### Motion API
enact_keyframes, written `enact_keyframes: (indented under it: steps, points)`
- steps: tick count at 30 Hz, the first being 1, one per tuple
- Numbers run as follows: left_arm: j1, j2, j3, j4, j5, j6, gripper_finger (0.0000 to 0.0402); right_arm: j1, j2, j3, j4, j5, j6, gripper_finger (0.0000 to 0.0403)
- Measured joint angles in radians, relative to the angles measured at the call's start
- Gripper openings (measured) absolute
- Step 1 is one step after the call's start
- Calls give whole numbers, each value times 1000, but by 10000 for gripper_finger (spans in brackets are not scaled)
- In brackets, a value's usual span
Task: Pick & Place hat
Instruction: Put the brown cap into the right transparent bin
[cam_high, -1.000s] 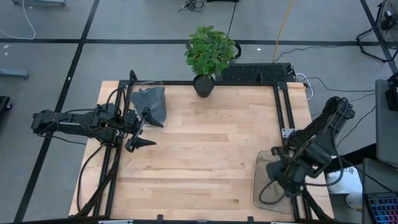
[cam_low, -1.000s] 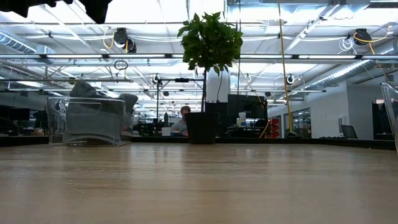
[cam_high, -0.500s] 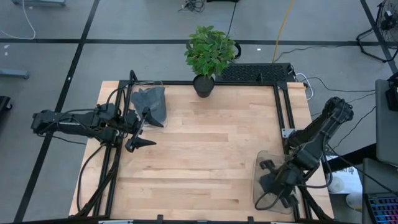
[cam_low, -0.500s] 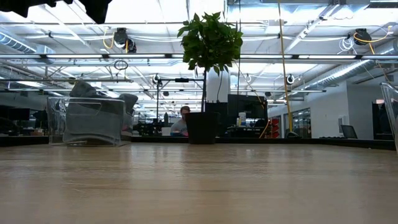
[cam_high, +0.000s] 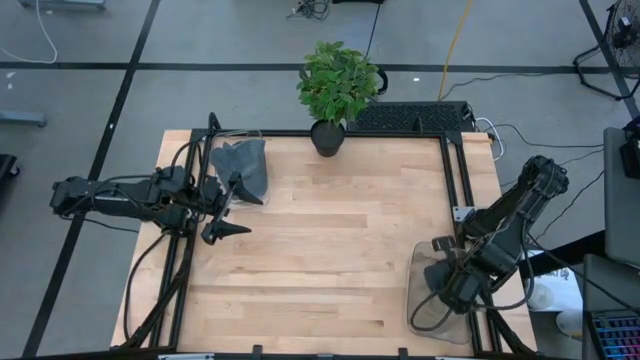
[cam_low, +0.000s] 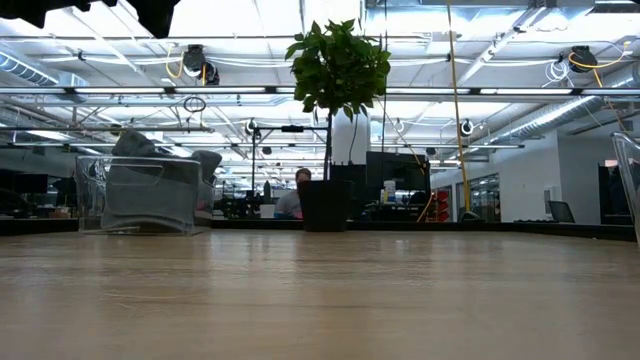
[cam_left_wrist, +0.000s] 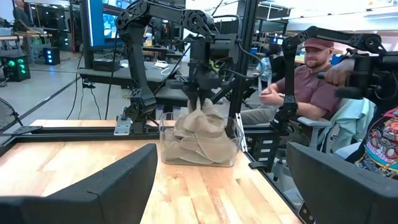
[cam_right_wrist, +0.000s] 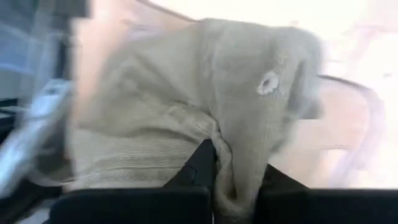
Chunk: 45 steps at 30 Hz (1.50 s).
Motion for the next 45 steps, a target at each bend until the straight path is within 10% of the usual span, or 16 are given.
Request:
enact_keyframes:
  steps: [15,26,45]
  points:
    - [0,0,0,0,0,0,361,-26,0,0,-44,236,284,104]
    - [0,0,0,0,0,0,361,-66,-52,0,-252,-2,546,207]
    - [0,0,0,0,0,0,361,-65,-281,0,-254,-39,691,196]
